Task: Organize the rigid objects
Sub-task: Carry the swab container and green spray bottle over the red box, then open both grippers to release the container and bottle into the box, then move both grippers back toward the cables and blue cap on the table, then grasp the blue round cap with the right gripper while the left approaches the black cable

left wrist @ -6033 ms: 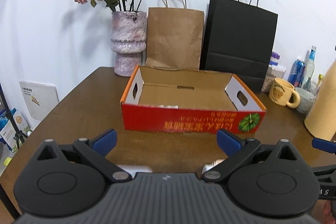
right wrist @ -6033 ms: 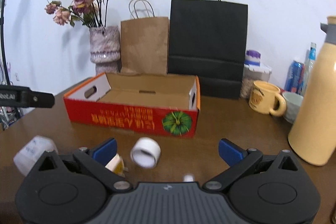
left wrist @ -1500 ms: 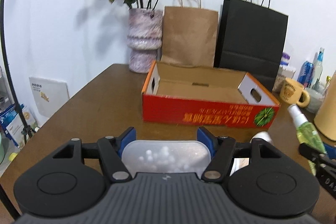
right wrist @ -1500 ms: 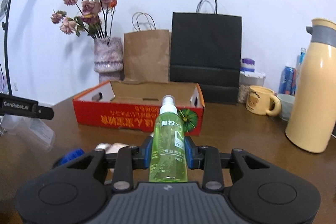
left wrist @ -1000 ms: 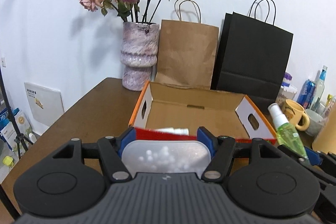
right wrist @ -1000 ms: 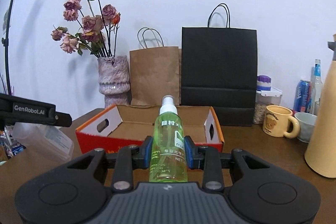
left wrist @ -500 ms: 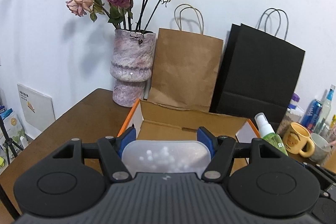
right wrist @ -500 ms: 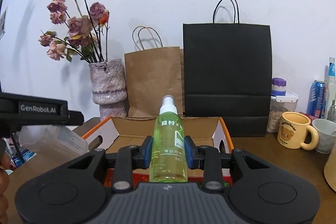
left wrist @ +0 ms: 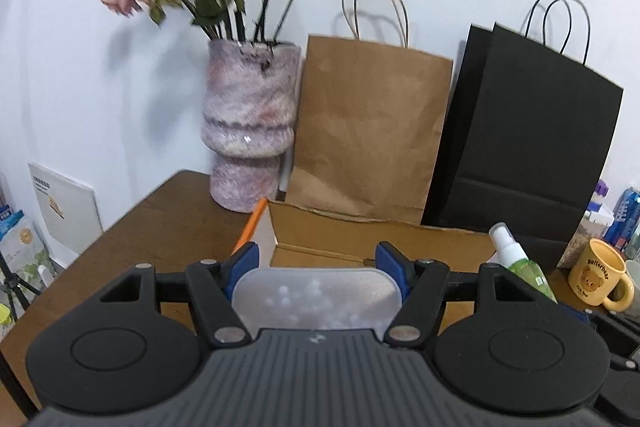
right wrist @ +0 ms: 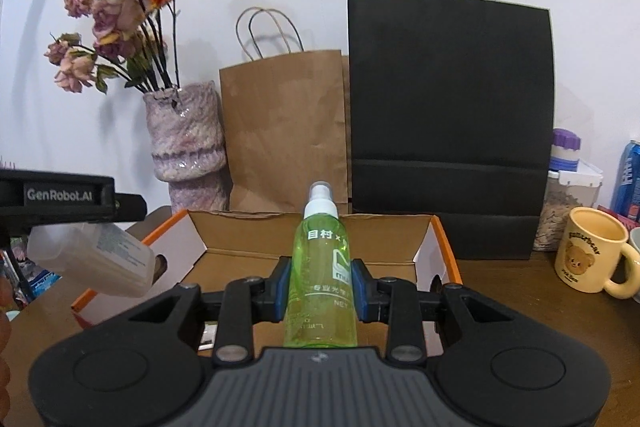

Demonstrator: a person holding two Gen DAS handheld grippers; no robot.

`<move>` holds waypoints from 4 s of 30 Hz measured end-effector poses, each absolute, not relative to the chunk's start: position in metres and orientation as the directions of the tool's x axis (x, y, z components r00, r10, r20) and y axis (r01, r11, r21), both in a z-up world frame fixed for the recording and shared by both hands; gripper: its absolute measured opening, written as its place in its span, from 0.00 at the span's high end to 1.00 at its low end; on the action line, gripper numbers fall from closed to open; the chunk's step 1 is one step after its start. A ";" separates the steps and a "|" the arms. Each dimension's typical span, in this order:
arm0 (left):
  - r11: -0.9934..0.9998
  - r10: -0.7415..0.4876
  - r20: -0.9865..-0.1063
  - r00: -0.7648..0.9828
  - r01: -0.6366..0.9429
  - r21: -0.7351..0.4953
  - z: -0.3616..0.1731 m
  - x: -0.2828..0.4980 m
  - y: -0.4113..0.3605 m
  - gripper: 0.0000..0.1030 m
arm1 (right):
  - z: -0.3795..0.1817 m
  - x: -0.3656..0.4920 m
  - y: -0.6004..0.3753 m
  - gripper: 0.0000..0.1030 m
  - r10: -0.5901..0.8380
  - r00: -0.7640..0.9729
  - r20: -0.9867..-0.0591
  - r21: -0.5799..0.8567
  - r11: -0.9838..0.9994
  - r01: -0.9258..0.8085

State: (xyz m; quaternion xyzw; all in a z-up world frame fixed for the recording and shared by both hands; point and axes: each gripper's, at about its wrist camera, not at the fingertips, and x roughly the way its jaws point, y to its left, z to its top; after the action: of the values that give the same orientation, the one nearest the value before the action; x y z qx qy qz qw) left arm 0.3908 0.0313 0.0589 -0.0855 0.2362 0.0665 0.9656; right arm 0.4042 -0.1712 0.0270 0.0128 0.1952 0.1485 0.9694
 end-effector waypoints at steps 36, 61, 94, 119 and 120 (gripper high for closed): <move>0.982 0.138 -0.549 0.824 -0.186 -0.032 0.026 0.433 0.028 0.00 | 0.005 0.445 -0.165 0.01 0.242 0.861 -0.446 0.017 0.965 -0.263; 0.988 0.091 -0.488 0.868 -0.140 -0.065 0.057 0.349 0.032 0.00 | 0.028 0.374 -0.188 0.00 0.238 0.885 -0.401 0.016 0.967 -0.253; 0.993 0.068 -0.566 0.822 -0.110 -0.040 0.023 0.162 0.069 0.00 | -0.004 0.188 -0.175 0.00 0.293 0.837 -0.462 0.041 0.950 -0.310; 0.987 0.076 -0.599 0.797 -0.146 -0.070 -0.017 0.138 0.123 0.00 | -0.042 0.179 -0.117 0.00 0.335 0.773 -0.539 -0.003 0.917 -0.400; 0.987 0.076 -0.599 0.797 -0.145 -0.069 -0.017 0.138 0.123 0.00 | -0.041 0.179 -0.114 0.00 0.345 0.776 -0.529 -0.002 0.913 -0.407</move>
State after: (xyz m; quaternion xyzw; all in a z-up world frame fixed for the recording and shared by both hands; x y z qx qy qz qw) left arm 0.1380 0.1231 -0.0171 -0.0556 0.3130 0.0584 0.9463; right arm 0.1791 -0.1143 -0.0411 -0.0579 0.2688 0.1998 0.9405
